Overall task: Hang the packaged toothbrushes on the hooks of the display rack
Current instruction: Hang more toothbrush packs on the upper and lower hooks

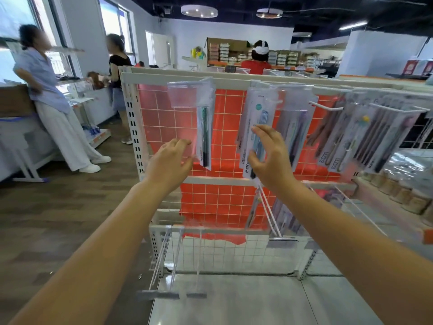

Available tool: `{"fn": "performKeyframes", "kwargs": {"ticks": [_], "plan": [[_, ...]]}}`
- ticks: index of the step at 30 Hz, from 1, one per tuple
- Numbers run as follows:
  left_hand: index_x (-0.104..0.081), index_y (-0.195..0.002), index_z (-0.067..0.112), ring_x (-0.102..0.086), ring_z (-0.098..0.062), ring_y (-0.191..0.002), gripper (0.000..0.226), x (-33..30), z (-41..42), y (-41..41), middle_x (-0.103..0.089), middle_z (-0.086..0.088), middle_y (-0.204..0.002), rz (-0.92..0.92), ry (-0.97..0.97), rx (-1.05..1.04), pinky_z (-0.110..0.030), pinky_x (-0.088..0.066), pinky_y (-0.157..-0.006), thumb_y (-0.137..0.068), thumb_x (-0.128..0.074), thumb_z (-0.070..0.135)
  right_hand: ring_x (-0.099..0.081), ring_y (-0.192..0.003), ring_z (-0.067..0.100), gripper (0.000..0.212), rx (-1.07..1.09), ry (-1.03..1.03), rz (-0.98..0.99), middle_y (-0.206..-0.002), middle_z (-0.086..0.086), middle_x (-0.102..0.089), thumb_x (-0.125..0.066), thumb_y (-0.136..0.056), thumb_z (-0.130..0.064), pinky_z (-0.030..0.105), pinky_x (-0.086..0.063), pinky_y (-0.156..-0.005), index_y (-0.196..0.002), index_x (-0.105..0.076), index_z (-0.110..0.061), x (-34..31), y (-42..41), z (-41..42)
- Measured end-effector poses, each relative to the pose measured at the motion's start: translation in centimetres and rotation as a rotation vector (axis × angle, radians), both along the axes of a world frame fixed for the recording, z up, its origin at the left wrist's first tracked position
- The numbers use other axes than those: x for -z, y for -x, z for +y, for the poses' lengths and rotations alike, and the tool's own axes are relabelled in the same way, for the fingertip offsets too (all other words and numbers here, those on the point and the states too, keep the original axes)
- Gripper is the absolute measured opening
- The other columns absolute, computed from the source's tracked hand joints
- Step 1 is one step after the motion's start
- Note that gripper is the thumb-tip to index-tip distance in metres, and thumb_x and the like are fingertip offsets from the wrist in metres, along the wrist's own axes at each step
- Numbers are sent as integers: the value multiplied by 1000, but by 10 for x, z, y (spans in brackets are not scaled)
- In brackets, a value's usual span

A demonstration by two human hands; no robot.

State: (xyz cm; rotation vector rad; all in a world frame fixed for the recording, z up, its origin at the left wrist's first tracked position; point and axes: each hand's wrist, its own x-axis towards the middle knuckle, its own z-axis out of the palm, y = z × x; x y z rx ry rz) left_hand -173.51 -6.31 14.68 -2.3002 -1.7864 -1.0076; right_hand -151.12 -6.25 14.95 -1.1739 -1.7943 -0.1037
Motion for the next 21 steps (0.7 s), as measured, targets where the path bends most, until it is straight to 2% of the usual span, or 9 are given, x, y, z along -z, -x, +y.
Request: {"fn": "performKeyframes", "kwargs": {"ticks": [3, 6, 10, 12, 16, 18, 21], "plan": [[-46, -132, 12, -50, -25, -119, 41, -1, 4, 10, -52, -9, -131, -11, -7, -8, -41, -42, -99, -94, -50, 28, -37, -129, 18, 50, -59, 4, -45, -136, 10, -46, -59, -88, -7, 22, -24, -108, -136, -44, -4, -4, 20, 4], [-45, -133, 12, -49, -24, -121, 42, -3, 13, 18, -51, -9, -133, -43, -2, -29, -38, -39, -102, -94, -51, 27, -39, -130, 23, 50, -81, 9, -38, -136, 10, -47, -60, -88, -11, 26, -28, -109, -135, -46, -5, -9, 37, 18], [-47, -131, 7, -53, -26, -116, 42, -1, 34, 28, -55, -12, -127, -21, -35, -27, -37, -41, -98, -94, -51, 27, -38, -130, 24, 51, -61, -25, -37, -136, 11, -47, -63, -87, -13, 22, -23, -106, -135, -46, -6, -14, 56, 55], [-48, -130, 5, -55, -28, -112, 42, -2, 47, 30, -57, -13, -123, -29, -45, -17, -37, -43, -96, -93, -53, 24, -35, -131, 25, 54, -43, -13, -29, -139, 12, -43, -63, -87, -17, 27, -25, -108, -137, -44, -9, -19, 64, 77], [-45, -132, 7, -51, -26, -118, 42, -11, 77, 19, -54, -11, -129, -22, -9, -32, -39, -41, -102, -93, -52, 22, -37, -130, 30, 56, -28, -42, -3, -141, 15, -40, -65, -86, -22, 41, -34, -107, -136, -44, -10, -27, 79, 117], [-47, -129, 6, -53, -25, -114, 39, -16, 92, 13, -56, -12, -125, 65, -49, -16, -36, -42, -101, -94, -49, 22, -37, -129, 36, 59, -41, -66, 22, -140, 20, -41, -68, -83, -21, 47, -34, -107, -135, -45, -7, -28, 83, 131], [-56, -115, 3, -58, -29, -99, 32, -30, 107, 1, -62, -16, -109, 133, 26, -72, -36, -44, -85, -97, -41, 26, -38, -128, 42, 63, -49, -117, 21, -137, 23, -43, -74, -79, -22, 55, -35, -105, -133, -47, -5, -27, 85, 149]]}}
